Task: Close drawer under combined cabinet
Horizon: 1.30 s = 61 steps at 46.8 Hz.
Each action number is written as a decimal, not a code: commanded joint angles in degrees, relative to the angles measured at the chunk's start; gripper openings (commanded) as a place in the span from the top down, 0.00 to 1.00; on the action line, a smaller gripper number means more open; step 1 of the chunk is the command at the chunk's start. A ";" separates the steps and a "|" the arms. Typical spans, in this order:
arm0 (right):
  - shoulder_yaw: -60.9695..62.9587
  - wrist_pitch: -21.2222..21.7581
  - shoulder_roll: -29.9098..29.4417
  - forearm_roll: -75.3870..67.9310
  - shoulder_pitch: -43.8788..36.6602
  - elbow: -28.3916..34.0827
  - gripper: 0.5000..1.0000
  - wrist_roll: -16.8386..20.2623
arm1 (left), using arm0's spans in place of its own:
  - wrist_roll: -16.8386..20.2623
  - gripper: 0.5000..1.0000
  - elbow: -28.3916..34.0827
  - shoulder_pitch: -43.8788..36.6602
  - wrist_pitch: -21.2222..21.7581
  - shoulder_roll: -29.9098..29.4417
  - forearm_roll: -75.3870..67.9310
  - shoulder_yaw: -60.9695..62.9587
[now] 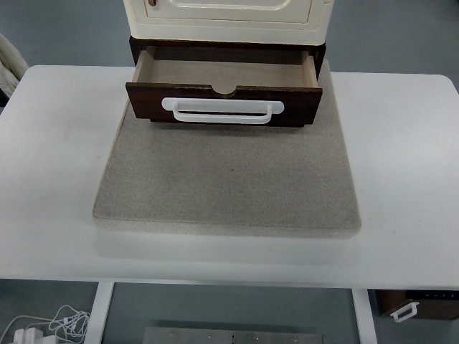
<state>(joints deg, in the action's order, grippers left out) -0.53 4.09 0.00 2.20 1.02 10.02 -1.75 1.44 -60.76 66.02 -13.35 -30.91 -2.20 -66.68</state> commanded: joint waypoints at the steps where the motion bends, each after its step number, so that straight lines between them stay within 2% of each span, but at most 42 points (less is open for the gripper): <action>1: 0.00 0.04 0.00 0.00 -0.06 0.00 0.10 -0.01 | 0.41 0.02 -2.60 0.16 0.16 -0.38 0.01 1.46; 18: 0.00 0.04 0.00 0.00 0.03 0.00 0.10 -0.01 | 0.59 0.02 -15.43 0.34 3.15 -2.76 -0.08 13.23; 34: 0.00 0.04 0.00 0.00 0.03 0.00 0.10 -0.01 | 0.50 0.02 -23.69 4.29 3.94 -3.72 -0.34 26.77; 50: 0.00 0.04 0.00 0.00 -0.05 0.00 0.10 -0.01 | -0.29 0.02 -29.14 6.49 4.21 -3.37 -8.34 36.62; 56: 0.00 0.04 0.00 0.00 0.03 0.00 0.10 -0.01 | -0.38 0.02 -30.90 6.32 6.49 -1.97 -11.50 39.16; 61: 0.00 0.04 0.00 0.00 0.03 0.00 0.10 -0.01 | -0.56 0.02 -31.43 6.40 6.75 -1.18 -12.03 41.71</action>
<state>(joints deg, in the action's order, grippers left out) -0.53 4.10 0.00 2.19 1.02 10.02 -1.76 1.03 -91.90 72.34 -6.71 -32.48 -13.89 -26.50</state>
